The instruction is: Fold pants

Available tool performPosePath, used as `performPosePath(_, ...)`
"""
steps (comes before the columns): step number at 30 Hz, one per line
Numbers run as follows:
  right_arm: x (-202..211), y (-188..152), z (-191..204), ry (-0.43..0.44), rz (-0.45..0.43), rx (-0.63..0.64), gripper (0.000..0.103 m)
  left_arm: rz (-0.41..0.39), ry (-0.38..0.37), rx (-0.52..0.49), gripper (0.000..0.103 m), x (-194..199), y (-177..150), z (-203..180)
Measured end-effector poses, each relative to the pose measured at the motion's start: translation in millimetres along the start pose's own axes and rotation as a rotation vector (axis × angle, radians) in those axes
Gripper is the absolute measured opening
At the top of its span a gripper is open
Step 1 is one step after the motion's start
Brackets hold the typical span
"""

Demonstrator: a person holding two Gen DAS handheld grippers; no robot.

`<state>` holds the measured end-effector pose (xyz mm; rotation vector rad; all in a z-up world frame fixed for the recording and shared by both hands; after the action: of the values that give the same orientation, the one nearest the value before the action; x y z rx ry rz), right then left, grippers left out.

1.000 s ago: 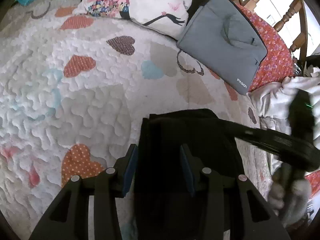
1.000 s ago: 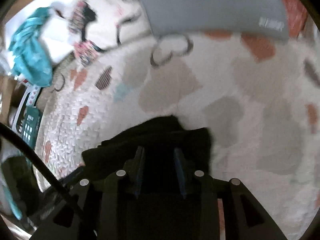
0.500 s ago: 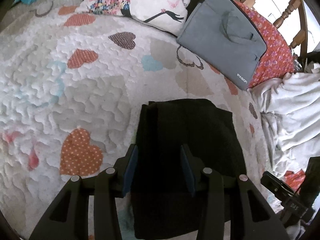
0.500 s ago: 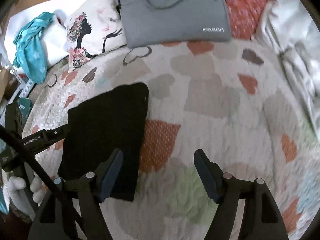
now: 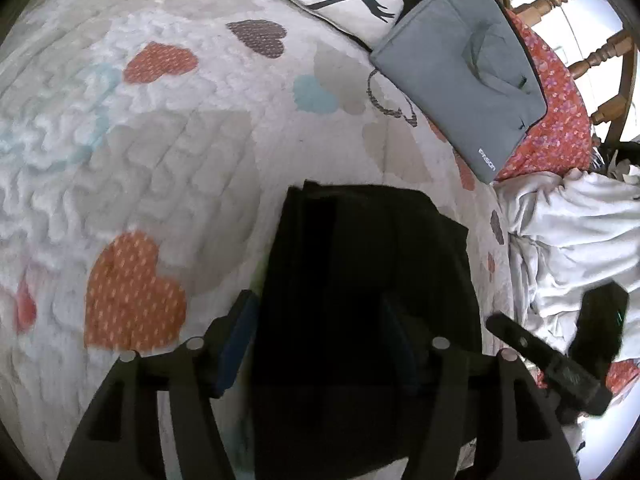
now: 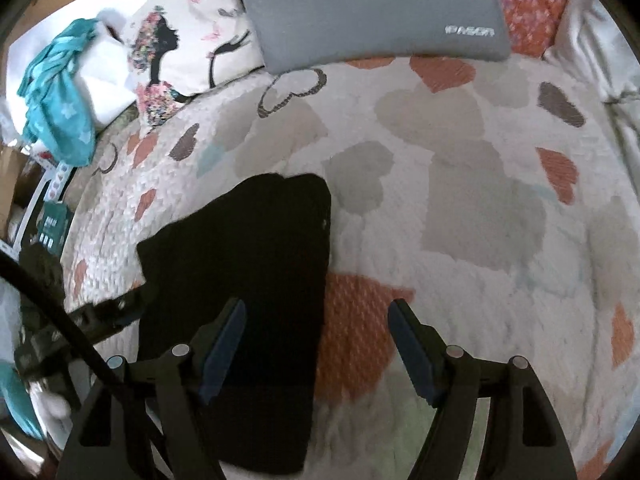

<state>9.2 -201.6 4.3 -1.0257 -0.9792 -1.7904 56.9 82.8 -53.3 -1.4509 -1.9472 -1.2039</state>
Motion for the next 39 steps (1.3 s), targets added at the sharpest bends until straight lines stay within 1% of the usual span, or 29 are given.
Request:
performPosePath(2, -13, 8, -3, 0.015, 0.023, -0.027, 0.078, -0.012, -0.011, -0.012, 0.067, -2, 4, -1)
performPosePath(3, -19, 11, -5, 0.027, 0.03, -0.04, 0.078, -0.016, -0.015, -0.017, 0.071, -3, 5, -2)
performPosePath(5, -30, 13, -9, 0.066, 0.036, -0.065, 0.078, -0.016, -0.025, -0.034, 0.075, -9, 8, -6)
performPosePath(7, -39, 12, -13, 0.111, 0.049, -0.086, 0.079, -0.013, -0.037, -0.054, 0.083, -16, 8, -11)
performPosePath(9, -41, 14, -11, 0.127, 0.043, -0.079, 0.079, -0.01, -0.034, -0.092, 0.091, -24, 6, -21)
performPosePath(10, -41, 14, -7, 0.148, 0.048, -0.064, 0.078, -0.013, -0.019, -0.11, 0.091, -25, 5, -25)
performPosePath(11, -42, 14, -4, 0.166, 0.055, -0.056, 0.071, -0.011, -0.008, -0.123, 0.091, -26, 5, -31)
performPosePath(12, -44, 12, 0, 0.183, 0.064, -0.05, 0.064, -0.01, -0.008, -0.126, 0.087, -26, 5, -32)
performPosePath(13, -46, 8, 6, 0.196, 0.076, -0.039, 0.054, -0.005, -0.014, -0.127, 0.07, -25, 5, -34)
performPosePath(14, -45, 7, 10, 0.179, 0.061, -0.022, 0.047, -0.001, -0.016, -0.13, 0.06, -24, 4, -36)
performPosePath(15, -44, 6, 14, 0.173, 0.054, -0.004, 0.041, -0.004, -0.017, -0.136, 0.047, -20, 4, -38)
performPosePath(16, -41, 6, 18, 0.177, 0.049, 0.01, 0.03, -0.009, -0.014, -0.145, 0.04, -17, 4, -39)
performPosePath(17, -37, 7, 21, 0.178, 0.038, 0.018, 0.025, -0.022, -0.003, -0.157, 0.036, -13, 3, -42)
performPosePath(18, -33, 7, 22, 0.182, 0.029, 0.023, 0.024, -0.026, -0.002, -0.158, 0.033, -11, 4, -42)
performPosePath(20, -23, 8, 26, 0.202, 0.004, 0.02, 0.022, -0.03, -0.015, -0.145, 0.032, -5, 5, -43)
performPosePath(22, -13, 10, 32, 0.201, -0.03, 0.036, 0.021, -0.037, -0.02, -0.145, 0.031, 0, 9, -46)
performPosePath(26, 9, 23, 42, 0.203, -0.114, 0.067, 0.021, -0.085, -0.009, -0.176, 0.031, 12, 29, -62)
performPosePath(30, 20, 41, 44, 0.204, -0.175, 0.065, 0.021, -0.1, -0.012, -0.179, 0.031, 9, 50, -70)
performPosePath(35, 12, 60, 37, 0.2, -0.183, 0.027, 0.021, -0.095, 0.021, -0.191, 0.031, -14, 78, -76)
performPosePath(39, -8, 74, 26, 0.172, -0.163, -0.004, 0.021, -0.069, 0.05, -0.188, 0.031, -38, 91, -72)
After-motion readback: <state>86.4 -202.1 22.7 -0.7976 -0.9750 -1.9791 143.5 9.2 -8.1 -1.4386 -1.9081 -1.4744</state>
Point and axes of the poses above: each gripper's, at about its wrist camera, not at the fingertips, and x roughly against the way its jaws point, z to its left, y to its top, the point moved 1 cm from there along -x, roughly the way its jaws point, and after that the axes turned 8 degrees about -x, right-handed, at the moved point
